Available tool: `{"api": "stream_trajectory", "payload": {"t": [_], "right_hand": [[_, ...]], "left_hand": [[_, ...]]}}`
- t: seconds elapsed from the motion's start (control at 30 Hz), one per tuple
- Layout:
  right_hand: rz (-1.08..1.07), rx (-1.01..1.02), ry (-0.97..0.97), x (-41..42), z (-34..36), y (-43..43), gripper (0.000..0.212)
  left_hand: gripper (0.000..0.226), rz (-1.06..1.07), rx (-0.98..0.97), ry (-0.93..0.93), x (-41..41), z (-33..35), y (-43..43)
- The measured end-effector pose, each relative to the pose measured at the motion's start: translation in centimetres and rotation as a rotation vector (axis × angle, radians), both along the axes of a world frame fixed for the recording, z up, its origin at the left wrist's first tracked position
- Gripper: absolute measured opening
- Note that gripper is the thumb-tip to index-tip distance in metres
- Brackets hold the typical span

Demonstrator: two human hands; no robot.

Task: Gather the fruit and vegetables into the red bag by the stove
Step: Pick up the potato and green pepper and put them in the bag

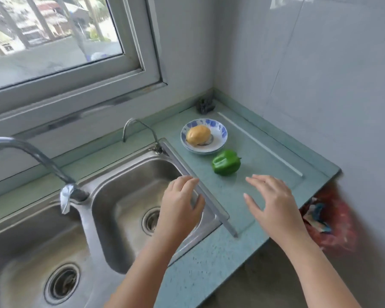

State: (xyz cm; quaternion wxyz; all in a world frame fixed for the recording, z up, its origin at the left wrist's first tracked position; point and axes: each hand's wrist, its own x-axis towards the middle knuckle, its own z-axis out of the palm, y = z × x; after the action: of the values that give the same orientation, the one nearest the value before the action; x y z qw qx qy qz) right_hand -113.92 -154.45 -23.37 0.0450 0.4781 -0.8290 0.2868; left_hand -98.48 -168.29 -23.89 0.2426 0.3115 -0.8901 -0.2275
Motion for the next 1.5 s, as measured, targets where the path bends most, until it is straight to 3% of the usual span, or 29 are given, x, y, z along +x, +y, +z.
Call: {"api": "stream_trajectory", "payload": {"t": [0.2, 0.77, 1.5], "right_hand": [[0.008, -0.036, -0.042, -7.1, -0.7, -4.3, 0.034], [0.171, 0.166, -0.25, -13.6, -5.8, -12.4, 0.05], [0.2, 0.251, -0.63, -13.7, -9.6, -15.6, 0.062]], "left_hand": [[0.029, 0.058, 0.125, 0.023, -6.4, -1.0, -4.0], [0.035, 0.071, 0.031, -0.092, -15.4, -4.2, -13.5], [0.07, 0.117, 0.186, -0.197, -20.2, -9.3, -19.7]]}}
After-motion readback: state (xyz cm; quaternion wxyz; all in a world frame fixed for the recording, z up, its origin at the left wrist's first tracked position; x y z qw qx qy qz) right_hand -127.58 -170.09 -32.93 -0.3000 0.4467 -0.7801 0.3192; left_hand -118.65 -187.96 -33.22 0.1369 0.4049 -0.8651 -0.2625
